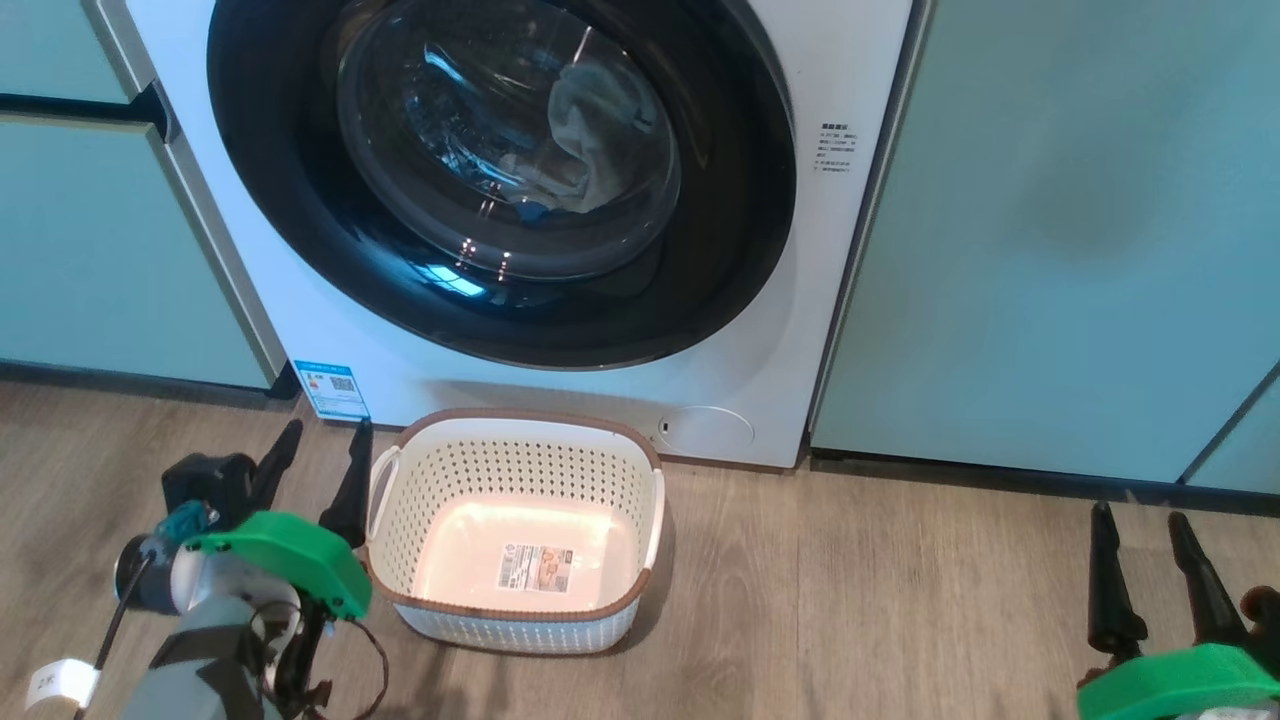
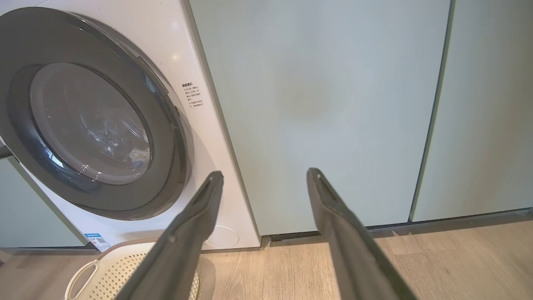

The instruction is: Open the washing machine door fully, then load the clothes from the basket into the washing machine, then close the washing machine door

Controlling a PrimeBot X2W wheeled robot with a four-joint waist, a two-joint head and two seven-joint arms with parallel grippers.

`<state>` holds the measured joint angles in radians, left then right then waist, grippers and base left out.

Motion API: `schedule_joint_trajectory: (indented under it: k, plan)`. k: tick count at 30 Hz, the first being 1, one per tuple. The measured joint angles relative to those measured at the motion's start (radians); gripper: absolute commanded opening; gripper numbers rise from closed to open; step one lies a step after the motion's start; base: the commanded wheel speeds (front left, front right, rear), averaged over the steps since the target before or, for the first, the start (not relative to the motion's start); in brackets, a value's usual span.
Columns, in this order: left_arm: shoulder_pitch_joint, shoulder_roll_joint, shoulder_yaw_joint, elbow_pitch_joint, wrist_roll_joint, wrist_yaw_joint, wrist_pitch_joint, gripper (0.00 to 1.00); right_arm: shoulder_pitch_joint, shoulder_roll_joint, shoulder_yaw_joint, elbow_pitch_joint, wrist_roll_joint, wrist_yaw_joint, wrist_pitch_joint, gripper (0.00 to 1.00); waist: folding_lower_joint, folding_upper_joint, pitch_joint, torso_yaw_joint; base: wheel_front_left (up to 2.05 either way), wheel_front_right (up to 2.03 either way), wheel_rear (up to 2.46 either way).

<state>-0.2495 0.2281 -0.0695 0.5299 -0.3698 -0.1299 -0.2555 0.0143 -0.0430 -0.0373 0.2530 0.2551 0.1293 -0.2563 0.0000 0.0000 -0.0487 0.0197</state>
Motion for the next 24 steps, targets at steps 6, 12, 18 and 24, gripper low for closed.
schedule_joint_trajectory:
  k: [6,12,18,24]
  plan:
    - [0.000,0.000,-0.005,0.001,-0.003,0.000,0.000,1.00,0.000,0.000,0.002,0.001,0.000,0.000,0.000,1.00,0.0000,0.0000,0.001,0.001,0.00,0.00,0.00]
    - [0.000,0.001,-0.012,0.003,-0.010,0.000,0.000,1.00,0.000,0.000,0.004,0.007,0.000,0.000,0.000,1.00,0.0000,0.0000,0.001,0.000,0.00,0.00,0.00]
    - [0.000,0.003,-0.028,0.006,-0.028,0.000,0.000,1.00,0.000,0.000,0.007,0.012,0.000,0.000,0.000,1.00,0.0000,0.0000,-0.003,-0.001,0.00,0.00,0.00]
    - [0.039,-0.020,-0.035,0.047,-0.040,0.000,0.000,0.00,0.022,0.008,0.011,0.065,0.000,0.000,0.002,0.00,0.0000,0.0000,-0.004,0.000,0.00,0.00,0.00]
